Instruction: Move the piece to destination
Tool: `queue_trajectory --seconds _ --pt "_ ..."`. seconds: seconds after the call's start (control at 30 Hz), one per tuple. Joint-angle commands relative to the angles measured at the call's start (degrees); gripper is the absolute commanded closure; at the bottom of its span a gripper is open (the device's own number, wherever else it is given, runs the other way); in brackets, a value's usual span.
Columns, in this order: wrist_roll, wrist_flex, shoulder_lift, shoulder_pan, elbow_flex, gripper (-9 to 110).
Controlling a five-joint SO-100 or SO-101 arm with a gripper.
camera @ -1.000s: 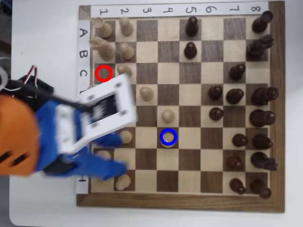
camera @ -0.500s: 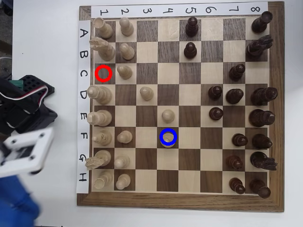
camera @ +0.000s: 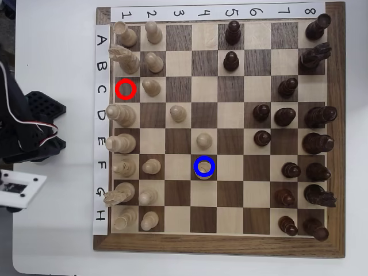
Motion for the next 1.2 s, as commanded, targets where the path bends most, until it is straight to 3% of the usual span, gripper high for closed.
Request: queue_trajectory --seconds 0.0,0.43,1.17 --pt "-5.27 -10.63 15.21 7.65 26.63 101" --pt "-5.89 -11.43 25.93 11.07 50.10 101" --pt "-6.59 -11.16 27.16 13.10 55.90 101"
